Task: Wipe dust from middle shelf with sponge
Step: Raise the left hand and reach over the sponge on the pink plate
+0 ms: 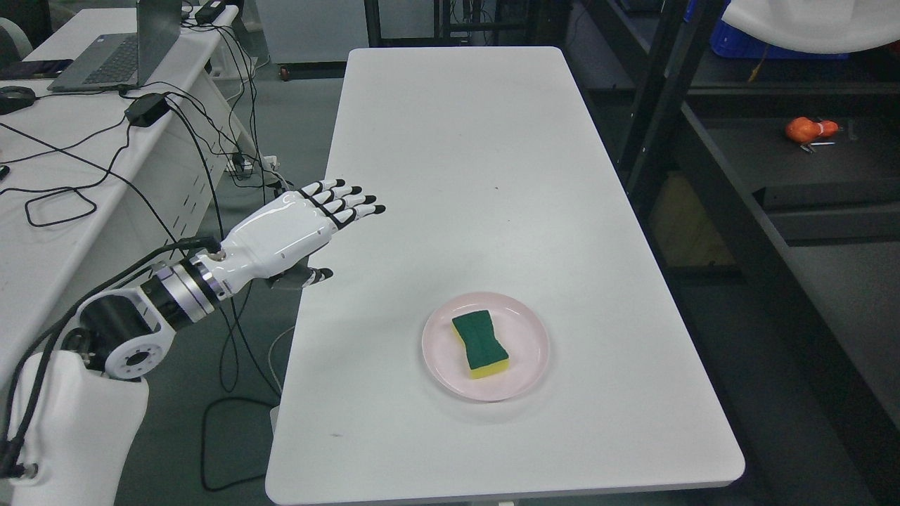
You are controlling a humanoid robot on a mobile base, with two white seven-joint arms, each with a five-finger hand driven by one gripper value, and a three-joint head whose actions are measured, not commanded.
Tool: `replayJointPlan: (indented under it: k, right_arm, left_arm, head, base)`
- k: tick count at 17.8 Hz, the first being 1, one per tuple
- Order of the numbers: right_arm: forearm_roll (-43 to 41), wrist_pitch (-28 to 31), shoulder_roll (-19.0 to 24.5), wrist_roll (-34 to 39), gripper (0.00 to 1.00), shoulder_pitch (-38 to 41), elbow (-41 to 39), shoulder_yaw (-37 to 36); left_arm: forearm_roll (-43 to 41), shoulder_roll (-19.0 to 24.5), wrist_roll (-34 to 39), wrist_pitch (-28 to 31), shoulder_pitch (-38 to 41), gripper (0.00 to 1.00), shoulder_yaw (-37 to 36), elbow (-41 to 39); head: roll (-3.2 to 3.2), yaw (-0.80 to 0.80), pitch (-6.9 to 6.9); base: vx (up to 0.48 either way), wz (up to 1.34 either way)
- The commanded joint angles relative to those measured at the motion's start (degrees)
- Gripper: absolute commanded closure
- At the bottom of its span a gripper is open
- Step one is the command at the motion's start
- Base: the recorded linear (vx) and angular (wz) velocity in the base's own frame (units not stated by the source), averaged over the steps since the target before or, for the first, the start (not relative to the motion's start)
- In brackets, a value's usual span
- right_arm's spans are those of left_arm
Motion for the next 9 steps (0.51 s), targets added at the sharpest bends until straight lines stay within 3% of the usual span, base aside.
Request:
replayJointPlan:
  k: [1, 7, 9]
  right_arm:
    - [0.00, 4.14, -1.00, 0.23, 0.00, 0.00, -1.00, 0.00]
    - [0.00, 4.23, -1.00, 0.23, 0.00, 0.00, -1.00, 0.00]
    - [0.00, 4.14, -1.00, 0.23, 0.00, 0.01, -1.00, 0.00]
  left_arm:
    - [-4.54, -5.12, -0.29, -1.31, -5.18, 0.05, -12.82, 6.47]
    - [-4.81, -6.63, -0.29, -1.31, -0.69, 0.03, -15.82, 5.32]
    - [-4.89, -8.99, -0.90, -1.31, -0.95, 0.04, -15.73, 5.50]
  head:
    - [0.00, 0.00, 0.00]
    - [0.00, 0.00, 0.00]
    - [0.00, 0.00, 0.00]
  base:
    - [0.000, 0.00]
    - [0.000, 0.00]
    - [0.000, 0.00]
